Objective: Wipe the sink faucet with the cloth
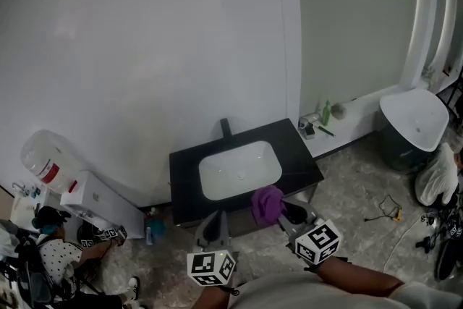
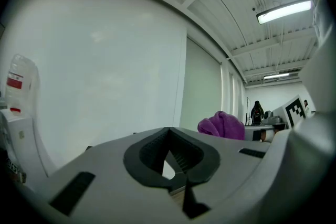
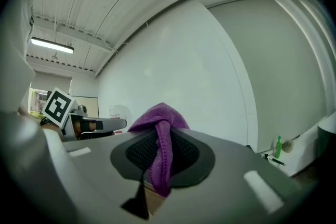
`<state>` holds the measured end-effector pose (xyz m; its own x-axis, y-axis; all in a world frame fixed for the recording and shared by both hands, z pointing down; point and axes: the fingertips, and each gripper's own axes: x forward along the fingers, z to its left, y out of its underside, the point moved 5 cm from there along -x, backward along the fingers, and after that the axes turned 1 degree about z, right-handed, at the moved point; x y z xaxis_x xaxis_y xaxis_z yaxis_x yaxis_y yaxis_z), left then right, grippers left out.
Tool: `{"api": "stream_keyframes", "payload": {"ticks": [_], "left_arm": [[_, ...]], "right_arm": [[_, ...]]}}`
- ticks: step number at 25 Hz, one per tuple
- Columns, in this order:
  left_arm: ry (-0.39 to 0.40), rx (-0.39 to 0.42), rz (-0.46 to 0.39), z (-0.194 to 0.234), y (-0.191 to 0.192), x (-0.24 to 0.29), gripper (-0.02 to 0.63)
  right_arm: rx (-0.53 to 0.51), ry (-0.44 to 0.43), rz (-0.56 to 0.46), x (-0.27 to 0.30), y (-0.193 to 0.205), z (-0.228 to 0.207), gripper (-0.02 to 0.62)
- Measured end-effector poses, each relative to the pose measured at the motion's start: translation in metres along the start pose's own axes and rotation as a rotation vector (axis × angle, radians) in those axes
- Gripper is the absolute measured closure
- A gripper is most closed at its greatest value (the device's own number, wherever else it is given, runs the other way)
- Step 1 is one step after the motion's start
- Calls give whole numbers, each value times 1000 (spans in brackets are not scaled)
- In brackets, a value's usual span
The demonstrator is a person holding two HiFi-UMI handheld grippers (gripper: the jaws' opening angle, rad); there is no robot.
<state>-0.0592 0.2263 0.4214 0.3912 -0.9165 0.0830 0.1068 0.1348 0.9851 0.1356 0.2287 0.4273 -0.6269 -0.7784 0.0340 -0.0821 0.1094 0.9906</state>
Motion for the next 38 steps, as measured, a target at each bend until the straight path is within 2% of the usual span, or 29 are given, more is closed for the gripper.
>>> {"api": "stream_keyframes", "payload": {"ticks": [7,13,18,22,25,29,32,38], "left_arm": [[18,8,39,-34,24,23,600],[19,24,69,-12,24,65,600],[75,-2,94,36,33,137,600],[127,-3,82,92,10,209,600],[156,3,79,136,-11,248,600],[191,-33,102,188,-11,288,600],[193,-76,136,206,-2,303,600],[143,-50,156,234,3,346,600]], "right_arm": [[30,-39,22,0,13,-33,538],[45,-29,37,43,18,-58,538],[39,4,70,117,24,-92,538],[15,59,99,184,16,-119,538],[36,94,121,235,13,-130,537],[44,134,152,288,21,-135,537],[47,115,191,312,29,-135,537],[62,94,257,367,49,-164,537]]}}
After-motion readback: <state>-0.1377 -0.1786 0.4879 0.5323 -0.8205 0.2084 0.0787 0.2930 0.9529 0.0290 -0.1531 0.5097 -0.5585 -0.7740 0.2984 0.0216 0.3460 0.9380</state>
